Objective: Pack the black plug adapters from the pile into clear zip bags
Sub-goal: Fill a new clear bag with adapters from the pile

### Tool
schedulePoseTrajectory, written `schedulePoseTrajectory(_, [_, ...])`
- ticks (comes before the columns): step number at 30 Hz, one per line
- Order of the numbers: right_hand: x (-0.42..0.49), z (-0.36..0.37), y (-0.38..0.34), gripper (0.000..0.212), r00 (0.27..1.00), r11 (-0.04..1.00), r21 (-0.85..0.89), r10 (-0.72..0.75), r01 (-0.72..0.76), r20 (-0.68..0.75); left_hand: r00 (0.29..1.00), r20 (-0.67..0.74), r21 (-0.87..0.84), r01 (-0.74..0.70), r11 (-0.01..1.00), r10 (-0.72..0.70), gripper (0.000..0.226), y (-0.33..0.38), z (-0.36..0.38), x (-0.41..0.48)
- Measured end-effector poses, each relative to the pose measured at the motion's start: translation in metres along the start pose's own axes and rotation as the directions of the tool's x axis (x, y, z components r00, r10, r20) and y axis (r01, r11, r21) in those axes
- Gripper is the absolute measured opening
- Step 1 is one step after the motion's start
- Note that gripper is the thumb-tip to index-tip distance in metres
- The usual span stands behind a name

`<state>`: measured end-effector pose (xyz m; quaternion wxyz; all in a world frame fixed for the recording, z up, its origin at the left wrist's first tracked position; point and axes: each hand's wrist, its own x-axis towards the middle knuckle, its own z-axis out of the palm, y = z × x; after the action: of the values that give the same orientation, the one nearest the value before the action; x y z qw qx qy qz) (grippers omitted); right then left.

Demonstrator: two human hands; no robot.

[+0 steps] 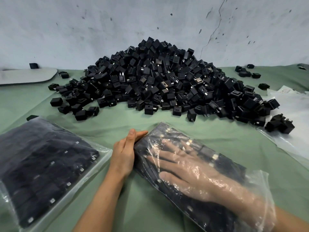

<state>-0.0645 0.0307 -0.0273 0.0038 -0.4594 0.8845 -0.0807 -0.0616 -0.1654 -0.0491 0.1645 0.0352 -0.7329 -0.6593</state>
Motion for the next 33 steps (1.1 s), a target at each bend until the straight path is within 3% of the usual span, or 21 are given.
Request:
schedulePoseTrajectory(15, [0.008,-0.004,0.005,0.046,0.998,0.999,0.032,-0.043,0.042,0.037,1.000,0.019,0.021,0.004,1.000,-0.004,0.066,0.001,-0.001,0.000])
schedulePoseTrajectory(20, [0.001,-0.005,0.009,0.047,0.999,0.999,-0.011,-0.050,0.050,0.019,1.000,0.015,0.029,-0.010,1.000,0.010,0.054,0.001,-0.001,0.002])
schedulePoseTrajectory(26, [-0.016,-0.008,0.012,0.046,0.998,0.991,0.123,0.042,-0.046,0.040,1.000,0.010,0.039,-0.010,0.999,0.009,0.056,0.000,0.000,0.002])
schedulePoseTrajectory(33, [0.000,-0.005,0.010,0.047,0.995,0.994,0.082,0.073,-0.078,0.061,1.000,-0.001,0.097,-0.007,0.995,0.007,0.055,0.002,0.000,0.002])
